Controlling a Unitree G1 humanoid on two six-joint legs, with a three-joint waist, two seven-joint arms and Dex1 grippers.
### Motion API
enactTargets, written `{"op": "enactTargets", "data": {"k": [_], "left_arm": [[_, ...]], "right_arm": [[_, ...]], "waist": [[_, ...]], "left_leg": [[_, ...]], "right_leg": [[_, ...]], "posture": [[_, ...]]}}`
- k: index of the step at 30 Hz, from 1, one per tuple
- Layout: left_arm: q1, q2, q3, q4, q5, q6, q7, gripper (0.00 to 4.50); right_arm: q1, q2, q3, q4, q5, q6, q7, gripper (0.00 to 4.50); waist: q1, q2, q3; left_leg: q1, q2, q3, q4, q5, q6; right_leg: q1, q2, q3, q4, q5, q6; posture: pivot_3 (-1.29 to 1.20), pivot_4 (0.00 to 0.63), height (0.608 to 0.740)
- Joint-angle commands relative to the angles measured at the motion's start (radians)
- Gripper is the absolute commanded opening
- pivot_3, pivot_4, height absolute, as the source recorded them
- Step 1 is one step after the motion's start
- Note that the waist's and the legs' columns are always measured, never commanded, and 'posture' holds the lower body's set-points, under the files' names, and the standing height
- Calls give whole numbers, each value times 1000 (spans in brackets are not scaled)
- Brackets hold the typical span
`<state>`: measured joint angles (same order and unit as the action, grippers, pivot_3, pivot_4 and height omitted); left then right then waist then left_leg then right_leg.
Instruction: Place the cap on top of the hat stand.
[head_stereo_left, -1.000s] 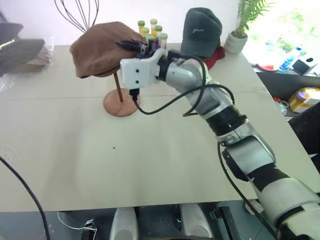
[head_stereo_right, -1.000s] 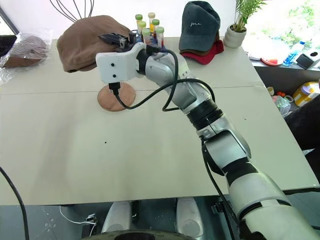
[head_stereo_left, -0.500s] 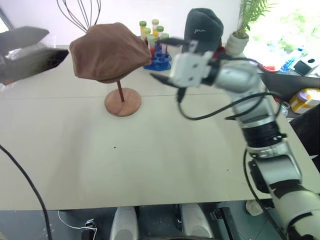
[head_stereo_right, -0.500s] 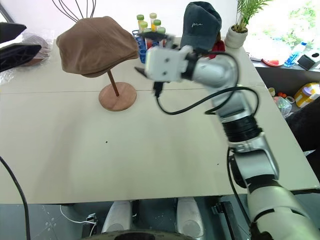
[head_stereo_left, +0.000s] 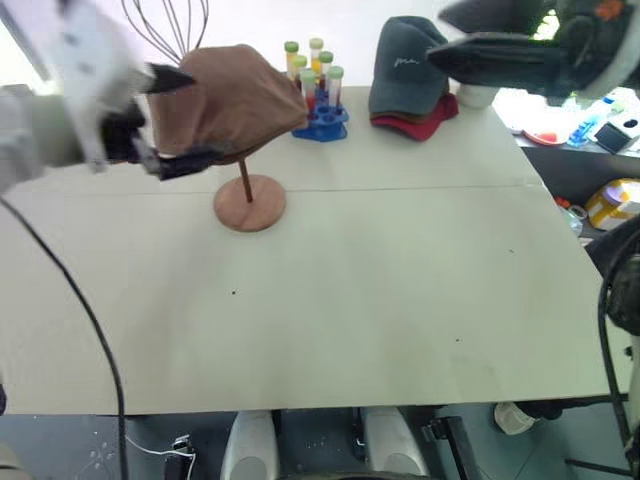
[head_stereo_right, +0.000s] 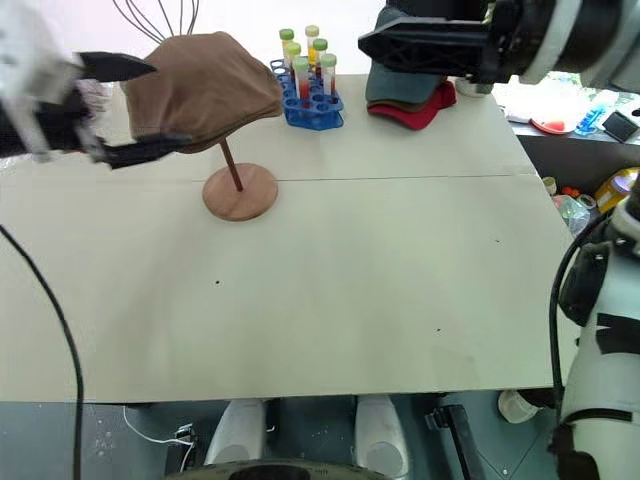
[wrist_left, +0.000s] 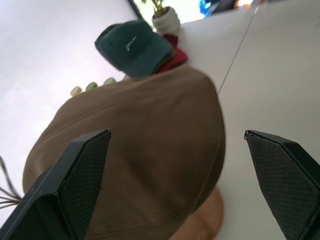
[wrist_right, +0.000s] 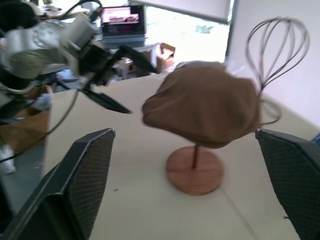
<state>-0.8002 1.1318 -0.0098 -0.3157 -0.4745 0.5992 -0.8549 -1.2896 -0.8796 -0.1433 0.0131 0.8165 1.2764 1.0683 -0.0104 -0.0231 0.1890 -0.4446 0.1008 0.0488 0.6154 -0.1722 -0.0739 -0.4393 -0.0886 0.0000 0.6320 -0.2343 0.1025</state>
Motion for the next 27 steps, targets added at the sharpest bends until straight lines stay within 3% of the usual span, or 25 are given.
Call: {"op": "enactTargets", "data": {"k": [1,3,12,21,27], "left_arm": [[-40,-6,-99,-49,208,-134,16,4500],[-48,-25,-147,-55,307,-182,35,4500],[-68,-172,-214,-58,496,-235,80,4500],[-25,-209,-297,31,891,-429,220,4500],[39,-214,-241,20,933,-430,200,4500]], "right_arm": [[-33,-23,-28,-34,78,78,7,4490],[-35,-23,-39,-37,107,108,2,4490],[-18,-61,-19,-59,132,96,11,4490],[-14,-77,6,-53,102,17,30,4490],[4,-96,37,-31,46,-60,47,4490]], "waist": [[0,0,0],[0,0,0],[0,0,0],[0,0,0],[0,0,0]], "left_leg": [[-2,0,0,0,0,0],[-4,0,0,0,0,0],[-3,0,0,1,0,0],[-3,0,0,1,0,0],[-3,0,0,1,0,0]], "right_leg": [[-1,0,0,0,0,0],[-3,0,0,0,0,0],[-3,1,1,0,1,1],[-3,1,2,1,2,4],[-3,1,2,1,2,3]], "posture": [[0,150,728],[0,150,728],[0,150,728],[0,150,728],[0,150,728]]}}
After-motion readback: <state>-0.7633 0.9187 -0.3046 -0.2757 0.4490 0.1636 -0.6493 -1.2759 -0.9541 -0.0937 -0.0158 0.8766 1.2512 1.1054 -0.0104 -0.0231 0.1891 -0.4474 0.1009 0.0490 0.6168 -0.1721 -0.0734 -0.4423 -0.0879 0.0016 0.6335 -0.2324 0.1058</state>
